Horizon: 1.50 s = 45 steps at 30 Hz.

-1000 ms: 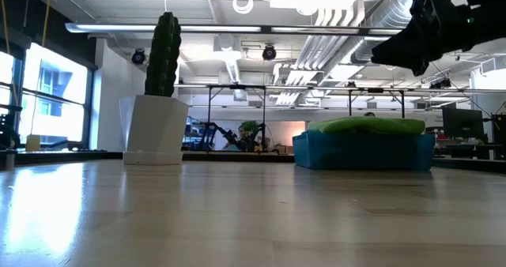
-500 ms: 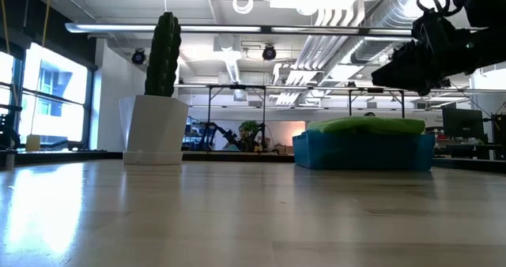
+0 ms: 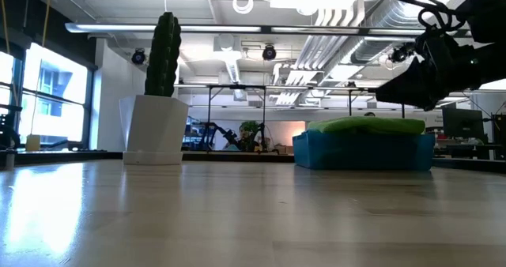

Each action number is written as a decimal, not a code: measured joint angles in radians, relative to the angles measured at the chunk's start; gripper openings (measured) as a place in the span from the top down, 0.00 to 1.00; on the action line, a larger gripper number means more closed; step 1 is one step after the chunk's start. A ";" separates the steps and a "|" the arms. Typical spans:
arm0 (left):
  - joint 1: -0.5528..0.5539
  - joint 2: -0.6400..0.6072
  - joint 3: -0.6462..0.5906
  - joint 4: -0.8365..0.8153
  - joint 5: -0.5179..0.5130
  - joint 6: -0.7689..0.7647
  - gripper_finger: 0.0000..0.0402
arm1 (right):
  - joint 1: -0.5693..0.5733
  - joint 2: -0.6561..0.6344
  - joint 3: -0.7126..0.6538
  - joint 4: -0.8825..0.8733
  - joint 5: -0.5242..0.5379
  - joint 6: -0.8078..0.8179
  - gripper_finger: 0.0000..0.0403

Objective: Fold microfiber towels
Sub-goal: Return to Home Position

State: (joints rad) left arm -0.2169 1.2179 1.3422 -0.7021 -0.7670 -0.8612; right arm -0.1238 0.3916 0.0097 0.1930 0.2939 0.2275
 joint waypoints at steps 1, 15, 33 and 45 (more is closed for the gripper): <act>0.000 0.000 0.000 0.000 0.002 0.000 0.78 | 0.000 0.000 0.000 -0.014 0.000 0.000 0.65; 0.000 0.000 0.000 -0.019 0.031 0.101 0.78 | 0.000 0.000 0.000 -0.105 -0.018 -0.011 0.65; 0.102 -0.075 -0.128 -0.093 0.367 0.438 0.78 | 0.000 0.000 0.000 -0.107 -0.021 -0.011 0.65; 0.264 -0.490 -0.722 0.351 0.326 0.480 0.78 | 0.000 0.000 -0.001 -0.111 -0.021 -0.011 0.65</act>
State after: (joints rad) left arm 0.0469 0.7278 0.6204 -0.3508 -0.4413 -0.3817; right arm -0.1238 0.3916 0.0090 0.0822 0.2733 0.2161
